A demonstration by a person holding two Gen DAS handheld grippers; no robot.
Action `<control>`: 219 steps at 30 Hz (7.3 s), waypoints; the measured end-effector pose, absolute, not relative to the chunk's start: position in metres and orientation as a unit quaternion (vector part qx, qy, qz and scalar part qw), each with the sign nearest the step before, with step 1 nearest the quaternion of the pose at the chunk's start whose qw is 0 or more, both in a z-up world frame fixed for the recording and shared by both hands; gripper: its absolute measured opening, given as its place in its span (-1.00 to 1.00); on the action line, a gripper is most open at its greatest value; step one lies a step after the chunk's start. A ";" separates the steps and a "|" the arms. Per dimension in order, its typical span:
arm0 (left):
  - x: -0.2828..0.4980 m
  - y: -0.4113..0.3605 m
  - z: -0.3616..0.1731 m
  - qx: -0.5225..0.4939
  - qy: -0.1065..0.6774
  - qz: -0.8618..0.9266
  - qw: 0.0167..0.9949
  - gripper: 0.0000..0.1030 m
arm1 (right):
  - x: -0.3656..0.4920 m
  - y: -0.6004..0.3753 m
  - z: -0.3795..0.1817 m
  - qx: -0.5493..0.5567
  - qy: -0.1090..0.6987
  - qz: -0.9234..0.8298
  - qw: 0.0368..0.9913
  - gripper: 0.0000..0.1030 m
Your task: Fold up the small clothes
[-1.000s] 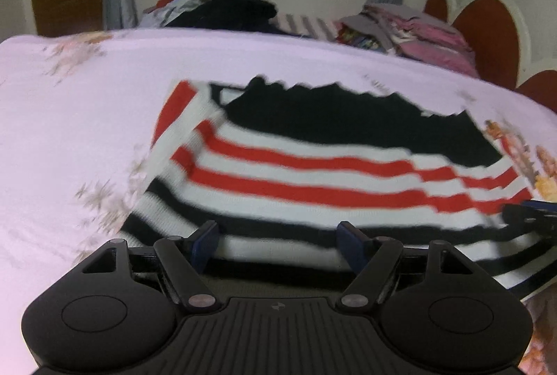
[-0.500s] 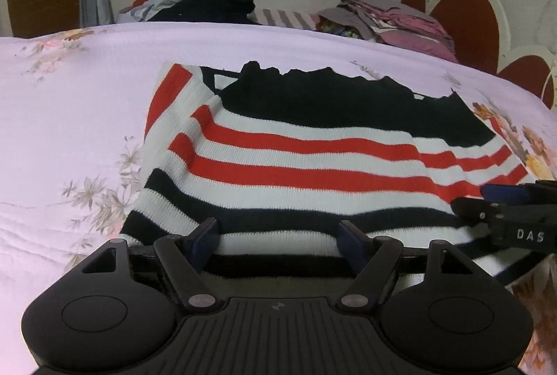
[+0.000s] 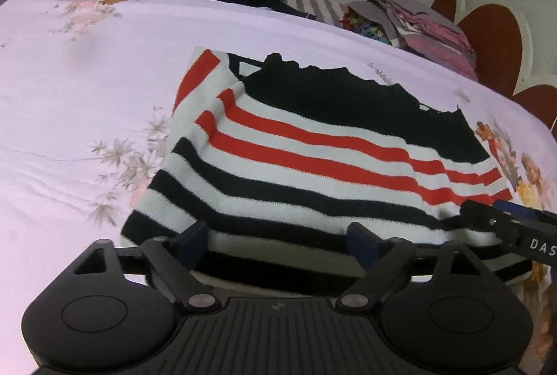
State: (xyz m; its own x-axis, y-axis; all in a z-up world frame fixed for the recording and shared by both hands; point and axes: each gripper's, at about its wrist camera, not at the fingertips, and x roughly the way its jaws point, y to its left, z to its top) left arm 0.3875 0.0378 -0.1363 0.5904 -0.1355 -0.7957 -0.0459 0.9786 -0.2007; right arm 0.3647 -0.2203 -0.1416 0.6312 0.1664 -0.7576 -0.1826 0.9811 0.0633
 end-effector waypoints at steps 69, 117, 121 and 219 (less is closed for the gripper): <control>0.397 -0.032 -0.097 -0.191 0.240 -0.138 0.942 -0.71 | 0.374 -0.260 -0.151 0.012 0.387 0.097 0.917 0.47; 0.388 -0.077 -0.107 -0.118 0.316 -0.124 0.933 0.18 | 0.396 -0.344 -0.140 0.142 0.423 0.137 0.884 -0.60; 0.395 -0.091 -0.110 -0.114 0.315 -0.136 0.932 0.18 | 0.391 -0.340 -0.112 0.080 0.370 0.134 0.916 -0.61; 0.406 -0.113 -0.136 -0.044 0.377 -0.178 0.908 0.61 | 0.344 -0.364 -0.132 0.065 0.400 0.053 0.913 -0.55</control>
State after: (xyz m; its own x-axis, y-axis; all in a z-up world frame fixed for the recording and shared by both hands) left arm 0.4056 -0.1126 -0.1358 0.6528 -0.3574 -0.6680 0.2905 0.9324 -0.2149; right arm 0.3438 -0.3642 -0.1322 0.6742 0.1479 -0.7236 -0.0439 0.9861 0.1605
